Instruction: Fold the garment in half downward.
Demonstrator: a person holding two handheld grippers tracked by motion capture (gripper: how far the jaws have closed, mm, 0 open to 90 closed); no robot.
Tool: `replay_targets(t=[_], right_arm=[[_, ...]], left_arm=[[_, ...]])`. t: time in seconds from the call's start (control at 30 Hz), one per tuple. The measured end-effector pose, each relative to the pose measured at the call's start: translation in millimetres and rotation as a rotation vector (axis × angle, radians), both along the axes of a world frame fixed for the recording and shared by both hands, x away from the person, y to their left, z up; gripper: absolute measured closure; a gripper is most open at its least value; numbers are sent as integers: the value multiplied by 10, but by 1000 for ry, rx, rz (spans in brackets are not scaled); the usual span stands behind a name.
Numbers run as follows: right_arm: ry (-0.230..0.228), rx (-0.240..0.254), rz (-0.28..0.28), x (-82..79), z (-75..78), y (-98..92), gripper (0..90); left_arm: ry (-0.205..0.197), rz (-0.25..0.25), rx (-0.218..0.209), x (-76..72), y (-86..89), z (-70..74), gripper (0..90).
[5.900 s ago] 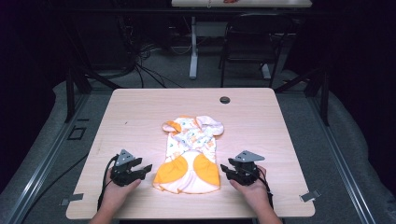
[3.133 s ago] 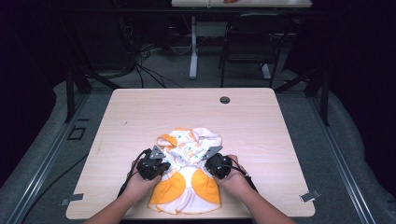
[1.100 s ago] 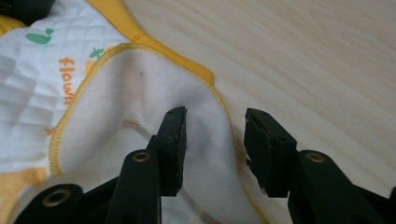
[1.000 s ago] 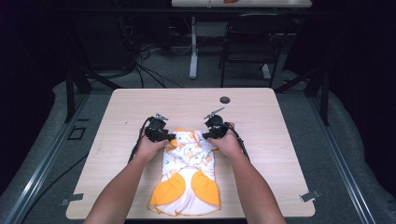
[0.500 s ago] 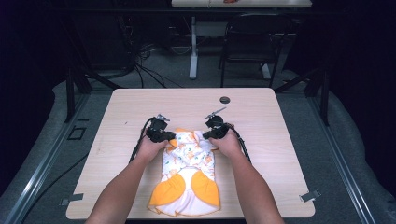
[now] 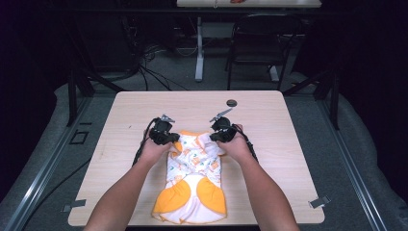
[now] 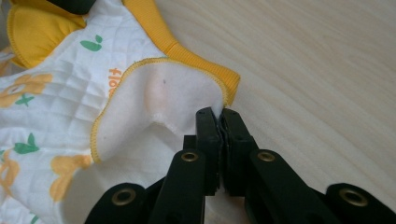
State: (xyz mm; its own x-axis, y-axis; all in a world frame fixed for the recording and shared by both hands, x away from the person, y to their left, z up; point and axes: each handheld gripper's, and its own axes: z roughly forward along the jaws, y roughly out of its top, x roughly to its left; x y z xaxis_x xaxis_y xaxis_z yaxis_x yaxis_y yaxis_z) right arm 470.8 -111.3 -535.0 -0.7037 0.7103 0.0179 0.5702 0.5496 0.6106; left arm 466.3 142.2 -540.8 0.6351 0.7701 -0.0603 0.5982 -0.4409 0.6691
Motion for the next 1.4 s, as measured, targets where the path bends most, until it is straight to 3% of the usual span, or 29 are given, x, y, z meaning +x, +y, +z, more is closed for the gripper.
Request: replay_targets(t=[0.23,0.57,0.93,1.1,1.4], right_arm=[[-51,14,18,-115,219,-57,872],[-167,-17,48,-165,616,-53,872],[-264,-17,46,-183,869,19,872],[-276,-27,58,-236,862,22,872],[-287,-30,118,-438,752,-6,871]], left_arm=[[-45,-15,-21,-72,14,244,848],[-137,-21,-38,-87,84,603,851],[-203,-16,-46,-96,145,824,852],[-217,-39,-41,-175,153,831,852],[-220,-75,-66,-386,226,694,851]])
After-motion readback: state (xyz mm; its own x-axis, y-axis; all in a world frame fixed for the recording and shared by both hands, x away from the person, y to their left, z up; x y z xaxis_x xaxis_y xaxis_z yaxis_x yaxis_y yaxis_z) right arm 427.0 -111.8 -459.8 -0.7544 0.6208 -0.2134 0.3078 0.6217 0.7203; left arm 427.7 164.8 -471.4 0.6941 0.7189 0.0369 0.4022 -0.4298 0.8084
